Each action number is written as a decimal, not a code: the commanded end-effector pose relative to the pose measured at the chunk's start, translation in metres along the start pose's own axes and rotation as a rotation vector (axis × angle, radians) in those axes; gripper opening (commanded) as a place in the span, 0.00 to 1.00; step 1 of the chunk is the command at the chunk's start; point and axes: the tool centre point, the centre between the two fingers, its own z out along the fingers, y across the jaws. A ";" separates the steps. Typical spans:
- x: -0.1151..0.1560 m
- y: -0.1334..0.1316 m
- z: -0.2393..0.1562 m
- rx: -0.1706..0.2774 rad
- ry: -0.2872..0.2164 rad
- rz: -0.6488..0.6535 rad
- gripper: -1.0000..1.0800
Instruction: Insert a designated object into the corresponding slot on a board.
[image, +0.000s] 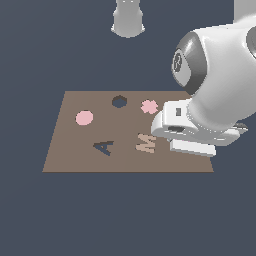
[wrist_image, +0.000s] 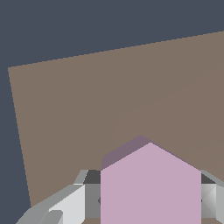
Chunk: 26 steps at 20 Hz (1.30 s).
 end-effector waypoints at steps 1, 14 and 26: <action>-0.001 0.002 0.000 0.000 0.000 -0.001 0.00; -0.029 0.044 -0.002 0.000 0.000 -0.020 0.00; -0.083 0.135 -0.006 -0.001 -0.002 -0.061 0.00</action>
